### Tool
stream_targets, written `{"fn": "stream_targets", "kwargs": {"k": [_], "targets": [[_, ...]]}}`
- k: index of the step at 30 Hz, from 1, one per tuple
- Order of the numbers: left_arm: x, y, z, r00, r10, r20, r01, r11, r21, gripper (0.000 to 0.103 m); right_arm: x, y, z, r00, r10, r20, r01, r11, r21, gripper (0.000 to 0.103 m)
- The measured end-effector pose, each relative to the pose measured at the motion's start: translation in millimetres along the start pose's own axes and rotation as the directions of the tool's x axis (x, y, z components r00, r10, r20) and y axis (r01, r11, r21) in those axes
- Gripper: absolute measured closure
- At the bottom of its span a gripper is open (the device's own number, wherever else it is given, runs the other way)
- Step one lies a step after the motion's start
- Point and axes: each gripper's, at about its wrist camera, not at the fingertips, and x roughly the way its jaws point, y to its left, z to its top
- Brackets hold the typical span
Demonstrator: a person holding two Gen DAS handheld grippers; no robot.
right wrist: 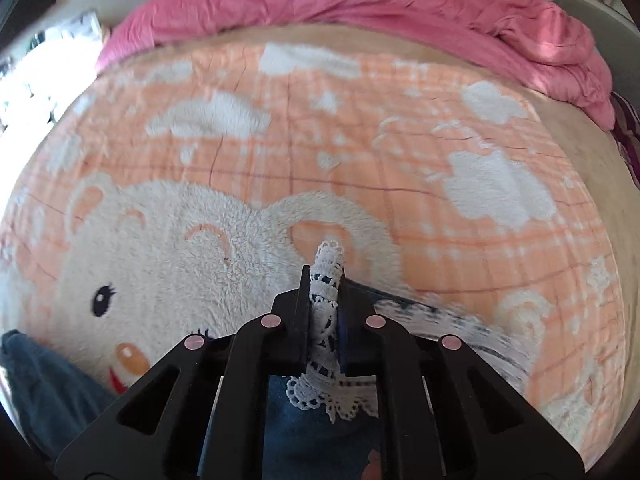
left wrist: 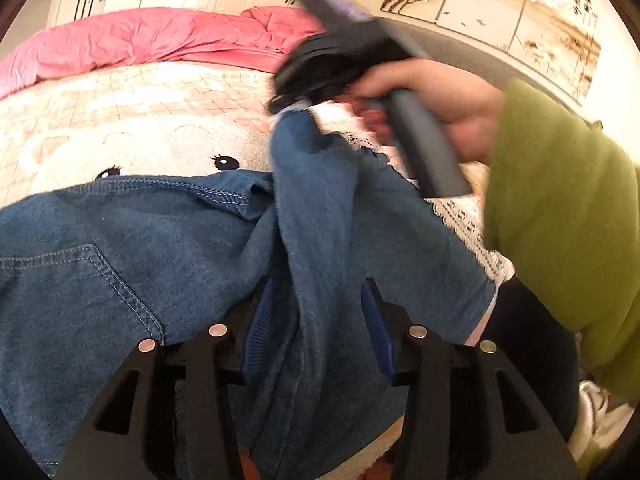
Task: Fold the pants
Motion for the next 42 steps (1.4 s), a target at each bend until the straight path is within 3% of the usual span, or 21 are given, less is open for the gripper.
{"fn": "stream_targets", "kwargs": {"k": [6, 11, 13, 16, 18, 20, 24, 28, 31, 34, 36, 37, 42], "targets": [[3, 1, 0, 1.000, -0.002, 0.020, 0.003, 1.000, -0.007, 0.059, -78, -61, -33, 0.985, 0.097, 0.146, -0.122, 0.977, 0.174, 0.098], [1, -7, -3, 0.999, -0.030, 0.032, 0.029, 0.999, 0.029, 0.063, -113, -102, -77, 0.968, 0.151, 0.198, -0.204, 0.939, 0.278, 0.095], [1, -12, -5, 0.999, -0.032, 0.031, 0.030, 0.998, 0.057, 0.079, -118, -111, -95, 0.966, 0.158, 0.204, -0.217, 0.926, 0.308, 0.094], [0, -19, -8, 0.999, -0.024, 0.027, 0.020, 0.994, 0.109, 0.084, -121, -121, -125, 0.968, 0.160, 0.194, -0.218, 0.917, 0.333, 0.089], [1, -25, -11, 0.999, -0.014, 0.029, 0.010, 0.990, 0.141, 0.084, -119, -129, -144, 0.971, 0.160, 0.179, -0.216, 0.909, 0.357, 0.083], [0, -31, -14, 0.999, 0.011, 0.039, -0.018, 0.984, 0.179, 0.084, -118, -135, -160, 0.974, 0.155, 0.164, -0.207, 0.903, 0.377, 0.071], [-3, -42, -18, 0.998, 0.028, 0.061, -0.042, 0.970, 0.239, 0.083, -118, -140, -178, 0.973, 0.153, 0.174, -0.210, 0.899, 0.385, 0.064], [-11, -48, -19, 0.994, 0.016, 0.107, -0.044, 0.961, 0.273, 0.069, -111, -142, -178, 0.977, 0.124, 0.174, -0.182, 0.907, 0.380, 0.056], [-17, -51, -19, 0.990, -0.021, 0.141, -0.020, 0.958, 0.286, 0.063, -105, -145, -171, 0.980, 0.098, 0.174, -0.158, 0.914, 0.373, 0.055], [-12, -56, -21, 0.993, -0.040, 0.115, 0.003, 0.951, 0.308, 0.060, -92, -147, -163, 0.984, 0.084, 0.158, -0.135, 0.927, 0.351, 0.055], [-4, -59, -24, 0.996, -0.029, 0.089, -0.002, 0.946, 0.323, 0.060, -83, -146, -160, 0.988, 0.088, 0.126, -0.126, 0.933, 0.337, 0.077], [-2, -60, -25, 0.997, -0.018, 0.081, -0.010, 0.945, 0.328, 0.060, -81, -144, -159, 0.989, 0.088, 0.117, -0.122, 0.937, 0.327, 0.094], [5, -58, -25, 0.994, 0.063, 0.091, -0.089, 0.945, 0.315, 0.060, -96, -142, -165, 0.983, 0.091, 0.158, -0.139, 0.934, 0.329, 0.094]]}}
